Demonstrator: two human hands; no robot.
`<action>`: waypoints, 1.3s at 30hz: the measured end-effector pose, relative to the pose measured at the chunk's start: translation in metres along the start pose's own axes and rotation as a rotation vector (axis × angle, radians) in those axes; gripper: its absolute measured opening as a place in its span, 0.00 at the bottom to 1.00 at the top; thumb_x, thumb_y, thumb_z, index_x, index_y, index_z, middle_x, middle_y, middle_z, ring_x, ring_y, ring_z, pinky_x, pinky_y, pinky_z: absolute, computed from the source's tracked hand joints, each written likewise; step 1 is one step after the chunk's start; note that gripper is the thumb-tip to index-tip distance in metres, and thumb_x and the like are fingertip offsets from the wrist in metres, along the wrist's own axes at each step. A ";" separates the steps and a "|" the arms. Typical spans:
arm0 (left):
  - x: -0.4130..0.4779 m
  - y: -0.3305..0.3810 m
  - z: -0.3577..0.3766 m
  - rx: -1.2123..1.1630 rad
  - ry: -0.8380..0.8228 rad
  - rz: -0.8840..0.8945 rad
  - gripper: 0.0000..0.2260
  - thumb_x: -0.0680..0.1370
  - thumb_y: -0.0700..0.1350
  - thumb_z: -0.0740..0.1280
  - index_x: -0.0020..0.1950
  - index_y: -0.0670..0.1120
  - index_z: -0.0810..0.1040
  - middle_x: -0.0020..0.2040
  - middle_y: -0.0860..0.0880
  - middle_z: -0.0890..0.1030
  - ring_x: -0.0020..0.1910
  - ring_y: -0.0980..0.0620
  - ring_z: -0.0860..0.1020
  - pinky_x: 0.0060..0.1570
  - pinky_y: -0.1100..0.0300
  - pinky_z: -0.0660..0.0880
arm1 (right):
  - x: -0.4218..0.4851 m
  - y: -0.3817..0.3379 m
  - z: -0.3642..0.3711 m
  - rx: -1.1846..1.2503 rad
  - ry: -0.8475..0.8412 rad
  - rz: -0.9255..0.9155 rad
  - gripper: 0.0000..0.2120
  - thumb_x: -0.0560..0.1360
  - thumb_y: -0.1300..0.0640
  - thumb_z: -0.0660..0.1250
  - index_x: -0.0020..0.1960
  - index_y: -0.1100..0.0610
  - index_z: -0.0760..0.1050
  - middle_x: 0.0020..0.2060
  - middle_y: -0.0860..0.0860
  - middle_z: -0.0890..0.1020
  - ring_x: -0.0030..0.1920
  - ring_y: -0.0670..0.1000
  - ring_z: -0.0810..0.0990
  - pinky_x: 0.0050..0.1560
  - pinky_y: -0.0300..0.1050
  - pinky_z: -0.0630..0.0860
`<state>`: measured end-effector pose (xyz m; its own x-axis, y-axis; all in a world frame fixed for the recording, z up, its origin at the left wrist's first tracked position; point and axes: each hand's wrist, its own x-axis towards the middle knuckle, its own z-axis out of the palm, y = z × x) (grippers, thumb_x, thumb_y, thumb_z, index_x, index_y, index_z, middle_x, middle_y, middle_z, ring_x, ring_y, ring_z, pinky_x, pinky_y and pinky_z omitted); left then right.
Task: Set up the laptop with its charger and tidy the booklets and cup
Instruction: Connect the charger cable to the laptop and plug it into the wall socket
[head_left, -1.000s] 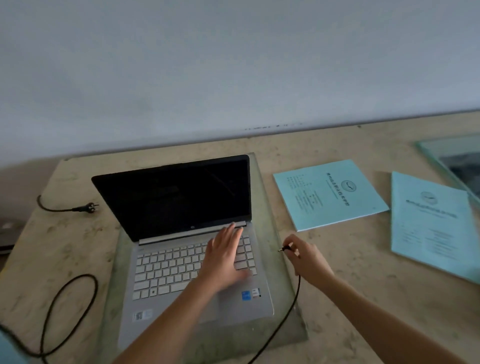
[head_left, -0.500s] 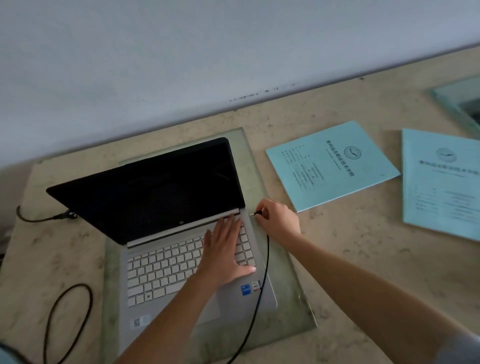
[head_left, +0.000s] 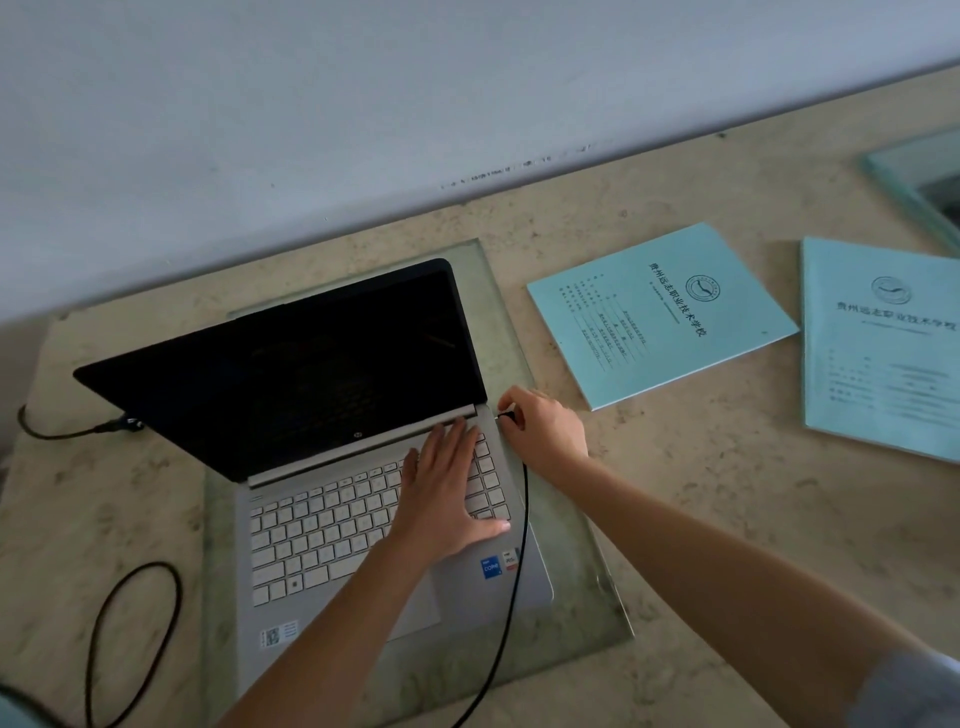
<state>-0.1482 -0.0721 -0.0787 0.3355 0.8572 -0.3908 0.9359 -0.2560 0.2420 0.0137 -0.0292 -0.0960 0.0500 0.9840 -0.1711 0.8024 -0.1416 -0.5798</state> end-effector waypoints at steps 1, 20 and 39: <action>0.000 0.000 0.000 0.000 0.002 0.000 0.53 0.65 0.68 0.67 0.77 0.51 0.39 0.78 0.52 0.40 0.77 0.50 0.38 0.75 0.43 0.44 | 0.000 0.000 0.001 -0.006 0.001 -0.009 0.07 0.75 0.54 0.62 0.52 0.50 0.73 0.49 0.48 0.81 0.46 0.54 0.80 0.46 0.47 0.73; 0.005 0.000 0.004 0.011 0.024 -0.001 0.54 0.63 0.68 0.69 0.77 0.50 0.41 0.79 0.52 0.42 0.77 0.49 0.42 0.75 0.43 0.46 | 0.003 -0.005 0.002 -0.100 -0.057 -0.155 0.08 0.73 0.62 0.58 0.52 0.56 0.66 0.48 0.51 0.79 0.43 0.54 0.74 0.49 0.50 0.69; 0.003 0.003 0.003 -0.040 0.022 0.003 0.55 0.65 0.66 0.69 0.77 0.48 0.38 0.78 0.52 0.39 0.77 0.49 0.38 0.74 0.44 0.40 | 0.007 -0.007 -0.004 -0.044 -0.157 -0.075 0.09 0.73 0.60 0.60 0.54 0.56 0.66 0.51 0.50 0.78 0.41 0.51 0.71 0.55 0.52 0.67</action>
<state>-0.1443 -0.0719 -0.0820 0.3359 0.8661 -0.3702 0.9296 -0.2415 0.2785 0.0108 -0.0208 -0.0895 -0.1017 0.9622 -0.2526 0.8256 -0.0600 -0.5611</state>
